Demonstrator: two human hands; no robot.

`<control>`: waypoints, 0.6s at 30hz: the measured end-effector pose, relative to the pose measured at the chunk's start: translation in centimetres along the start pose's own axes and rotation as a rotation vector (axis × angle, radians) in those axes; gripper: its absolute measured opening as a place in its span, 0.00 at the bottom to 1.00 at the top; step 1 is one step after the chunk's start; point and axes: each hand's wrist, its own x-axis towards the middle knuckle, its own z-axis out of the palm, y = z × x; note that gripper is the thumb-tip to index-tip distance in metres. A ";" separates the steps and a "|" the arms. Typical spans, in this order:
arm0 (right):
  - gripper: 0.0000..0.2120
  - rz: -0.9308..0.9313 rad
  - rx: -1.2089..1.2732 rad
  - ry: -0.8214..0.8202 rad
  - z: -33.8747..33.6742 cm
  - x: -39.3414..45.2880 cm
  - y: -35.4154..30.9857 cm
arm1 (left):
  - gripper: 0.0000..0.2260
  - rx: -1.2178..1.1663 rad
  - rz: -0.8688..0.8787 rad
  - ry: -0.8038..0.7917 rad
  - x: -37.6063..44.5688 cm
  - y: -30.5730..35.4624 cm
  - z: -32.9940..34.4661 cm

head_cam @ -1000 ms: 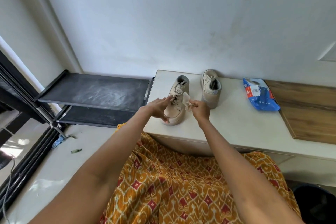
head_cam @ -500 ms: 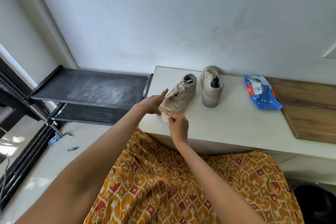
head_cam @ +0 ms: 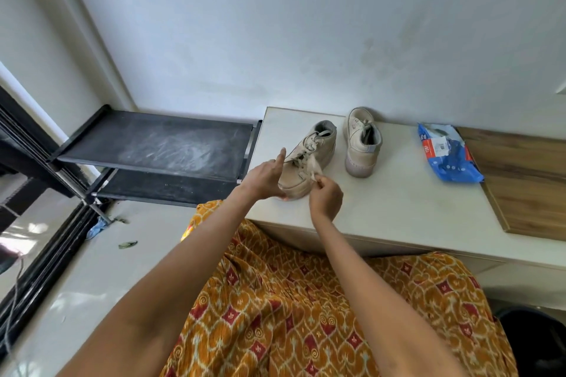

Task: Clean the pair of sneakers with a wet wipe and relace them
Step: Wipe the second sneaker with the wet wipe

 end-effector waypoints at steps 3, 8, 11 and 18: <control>0.11 -0.082 -0.006 -0.035 0.8 -2.6 0.6 | 0.51 -0.029 0.017 0.011 0.0 -0.4 -0.1; 0.08 -0.176 -0.019 -0.078 0.5 -2.4 0.5 | 0.50 -0.045 -0.002 -0.027 -0.1 -1.8 -0.4; 0.08 -0.009 0.035 0.046 -0.5 1.4 0.2 | 0.50 -0.044 -0.046 -0.013 -0.4 -3.1 -0.9; 0.09 0.155 -0.050 0.029 -1.7 6.1 1.1 | 0.40 0.166 -0.123 0.158 -1.5 -3.0 0.5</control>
